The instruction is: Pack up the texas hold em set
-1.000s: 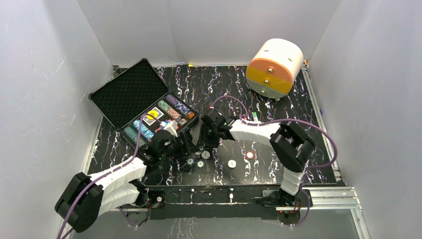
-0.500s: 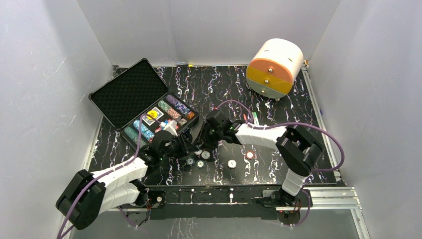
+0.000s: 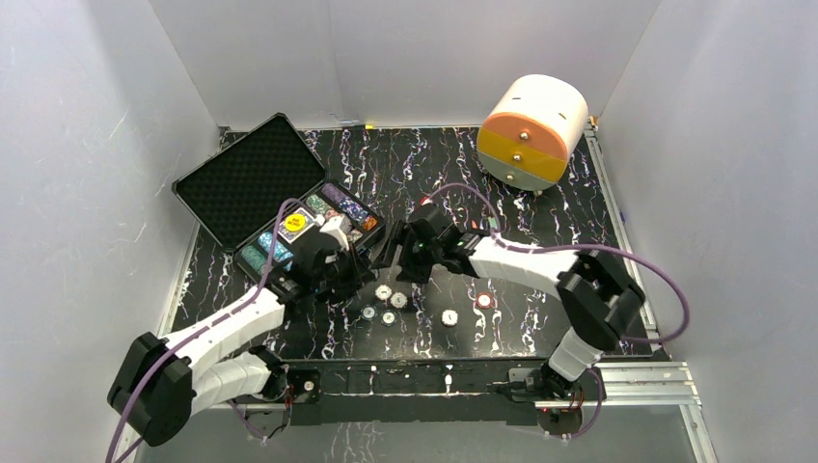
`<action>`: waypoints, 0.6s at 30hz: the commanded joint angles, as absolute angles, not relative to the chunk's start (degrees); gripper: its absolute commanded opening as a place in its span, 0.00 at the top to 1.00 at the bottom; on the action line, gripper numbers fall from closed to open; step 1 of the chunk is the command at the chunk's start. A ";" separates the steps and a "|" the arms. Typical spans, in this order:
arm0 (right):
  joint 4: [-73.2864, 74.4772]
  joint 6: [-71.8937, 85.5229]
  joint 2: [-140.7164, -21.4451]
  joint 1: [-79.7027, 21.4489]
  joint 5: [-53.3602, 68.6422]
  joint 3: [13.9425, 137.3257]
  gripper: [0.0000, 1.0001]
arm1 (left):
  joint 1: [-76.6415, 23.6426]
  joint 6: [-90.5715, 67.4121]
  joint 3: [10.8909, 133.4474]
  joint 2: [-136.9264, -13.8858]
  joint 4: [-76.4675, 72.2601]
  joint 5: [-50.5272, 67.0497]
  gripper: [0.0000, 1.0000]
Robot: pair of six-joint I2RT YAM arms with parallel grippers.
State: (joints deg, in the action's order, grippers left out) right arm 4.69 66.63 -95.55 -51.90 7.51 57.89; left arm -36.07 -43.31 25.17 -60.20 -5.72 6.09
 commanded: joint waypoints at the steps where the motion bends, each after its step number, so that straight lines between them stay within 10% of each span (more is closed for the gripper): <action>1: 6.03 60.89 -84.64 -49.20 1.58 58.07 0.18 | -36.12 -28.20 37.69 -58.69 14.67 -2.13 1.00; 18: 9.08 59.22 -72.89 -46.22 -8.53 50.98 0.19 | -35.58 11.14 56.51 -67.07 42.94 -12.72 1.00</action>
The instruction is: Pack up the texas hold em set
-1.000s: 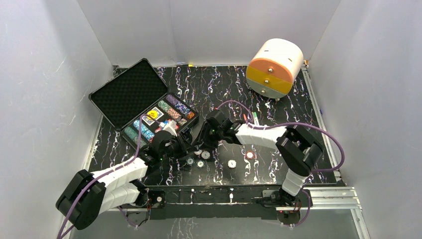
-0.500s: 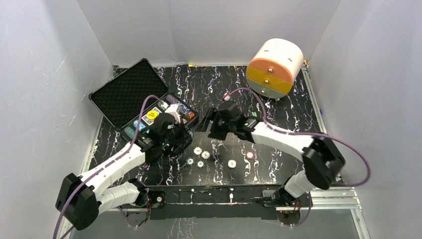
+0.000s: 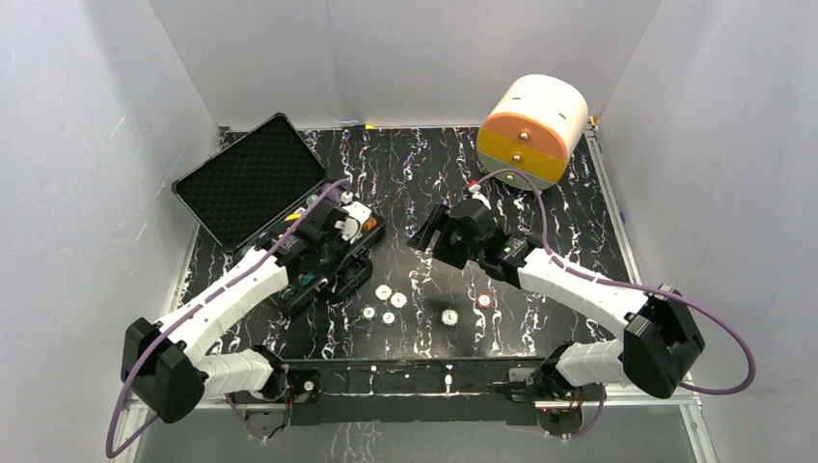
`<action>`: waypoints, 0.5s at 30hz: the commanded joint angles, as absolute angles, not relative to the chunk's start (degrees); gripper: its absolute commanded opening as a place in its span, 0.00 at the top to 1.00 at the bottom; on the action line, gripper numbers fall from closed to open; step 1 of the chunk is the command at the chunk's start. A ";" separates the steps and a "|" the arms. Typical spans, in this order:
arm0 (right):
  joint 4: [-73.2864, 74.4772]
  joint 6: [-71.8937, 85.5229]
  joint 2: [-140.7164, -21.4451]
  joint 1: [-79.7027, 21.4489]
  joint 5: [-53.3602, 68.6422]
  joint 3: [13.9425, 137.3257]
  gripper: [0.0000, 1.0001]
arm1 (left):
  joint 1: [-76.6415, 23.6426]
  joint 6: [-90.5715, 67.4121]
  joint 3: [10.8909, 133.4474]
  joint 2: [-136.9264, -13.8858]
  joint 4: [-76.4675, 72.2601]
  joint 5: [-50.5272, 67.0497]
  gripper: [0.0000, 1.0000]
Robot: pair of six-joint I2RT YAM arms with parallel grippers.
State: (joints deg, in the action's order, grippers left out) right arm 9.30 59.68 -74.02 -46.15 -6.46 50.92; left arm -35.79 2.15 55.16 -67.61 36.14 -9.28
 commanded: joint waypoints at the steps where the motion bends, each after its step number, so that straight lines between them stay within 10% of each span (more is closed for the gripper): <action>1: 9.06 59.18 -72.99 -46.23 -8.54 51.16 0.19 | -35.52 11.86 56.24 -67.37 43.89 -13.30 1.00; 15: 8.26 58.81 -76.61 -46.16 -5.04 52.56 0.21 | -35.51 13.57 51.38 -72.28 45.97 -20.96 1.00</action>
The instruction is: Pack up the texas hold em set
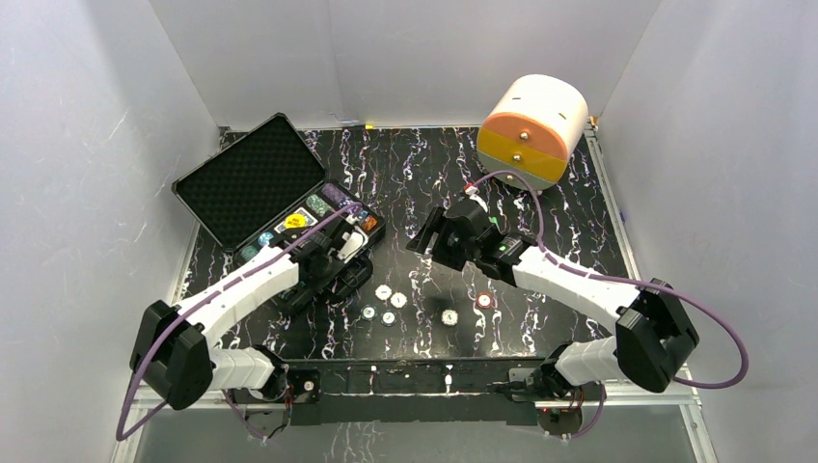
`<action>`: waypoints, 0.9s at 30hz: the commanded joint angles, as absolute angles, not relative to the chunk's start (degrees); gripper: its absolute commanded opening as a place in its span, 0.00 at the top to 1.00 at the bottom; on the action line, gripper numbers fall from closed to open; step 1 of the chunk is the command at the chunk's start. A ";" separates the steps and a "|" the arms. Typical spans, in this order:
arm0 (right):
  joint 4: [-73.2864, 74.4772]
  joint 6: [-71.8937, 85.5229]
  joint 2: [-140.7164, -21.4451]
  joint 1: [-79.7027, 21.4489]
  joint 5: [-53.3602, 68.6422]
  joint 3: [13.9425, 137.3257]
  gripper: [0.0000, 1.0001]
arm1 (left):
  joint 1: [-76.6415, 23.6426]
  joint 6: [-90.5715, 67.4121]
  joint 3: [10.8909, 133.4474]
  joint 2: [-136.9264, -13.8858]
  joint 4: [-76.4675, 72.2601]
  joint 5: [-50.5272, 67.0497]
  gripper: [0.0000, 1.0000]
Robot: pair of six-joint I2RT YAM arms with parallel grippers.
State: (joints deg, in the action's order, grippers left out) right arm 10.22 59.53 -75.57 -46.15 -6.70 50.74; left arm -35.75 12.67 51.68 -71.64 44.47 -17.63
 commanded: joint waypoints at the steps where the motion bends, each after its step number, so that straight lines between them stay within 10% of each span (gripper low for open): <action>1: 8.26 58.98 -76.86 -46.20 -4.58 52.55 0.21 | -35.46 13.54 51.36 -72.61 46.04 -21.24 1.00; 13: 7.95 58.87 -75.52 -46.23 -5.09 51.37 0.21 | -34.49 12.70 50.06 -74.55 45.56 -30.42 1.00; 27: 9.26 56.85 -76.59 -46.25 -4.97 52.52 0.21 | -34.52 10.18 53.49 -68.54 45.27 -21.83 0.58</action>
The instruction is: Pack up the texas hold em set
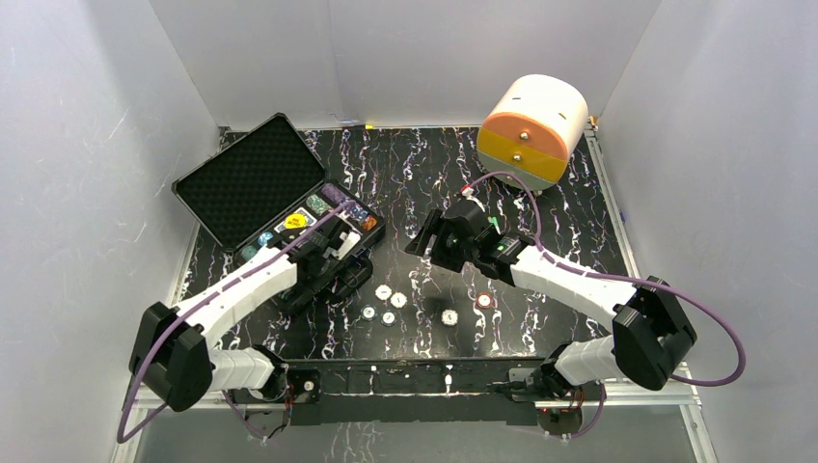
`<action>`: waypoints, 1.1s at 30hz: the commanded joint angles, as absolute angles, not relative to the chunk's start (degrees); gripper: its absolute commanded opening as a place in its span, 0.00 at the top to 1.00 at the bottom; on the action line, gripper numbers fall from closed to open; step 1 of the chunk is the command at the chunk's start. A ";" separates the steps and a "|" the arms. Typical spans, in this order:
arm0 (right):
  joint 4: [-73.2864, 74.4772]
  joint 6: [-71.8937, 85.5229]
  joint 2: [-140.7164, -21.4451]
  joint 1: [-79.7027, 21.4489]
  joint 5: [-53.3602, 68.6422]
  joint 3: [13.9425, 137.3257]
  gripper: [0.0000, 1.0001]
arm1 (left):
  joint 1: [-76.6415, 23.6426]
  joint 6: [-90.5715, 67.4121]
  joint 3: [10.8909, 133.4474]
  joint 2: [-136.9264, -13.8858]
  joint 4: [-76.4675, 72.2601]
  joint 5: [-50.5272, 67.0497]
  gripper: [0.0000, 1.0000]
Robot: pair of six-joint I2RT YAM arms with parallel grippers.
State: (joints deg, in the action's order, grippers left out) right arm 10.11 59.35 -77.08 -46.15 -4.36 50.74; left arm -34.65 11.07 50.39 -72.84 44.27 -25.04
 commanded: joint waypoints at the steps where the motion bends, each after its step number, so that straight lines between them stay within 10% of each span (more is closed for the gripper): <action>1: 10.01 55.94 -77.40 -46.30 -4.73 53.41 0.22 | -34.47 9.71 54.39 -67.83 45.31 -20.92 0.57; 25: 31.97 37.42 -112.55 -70.10 -15.97 84.00 0.31 | -34.51 -9.48 65.48 -43.32 23.54 -37.82 0.11; 33: 35.99 36.57 -116.98 -71.34 -17.11 87.53 0.34 | -34.48 -8.38 64.96 -41.35 23.41 -39.02 0.10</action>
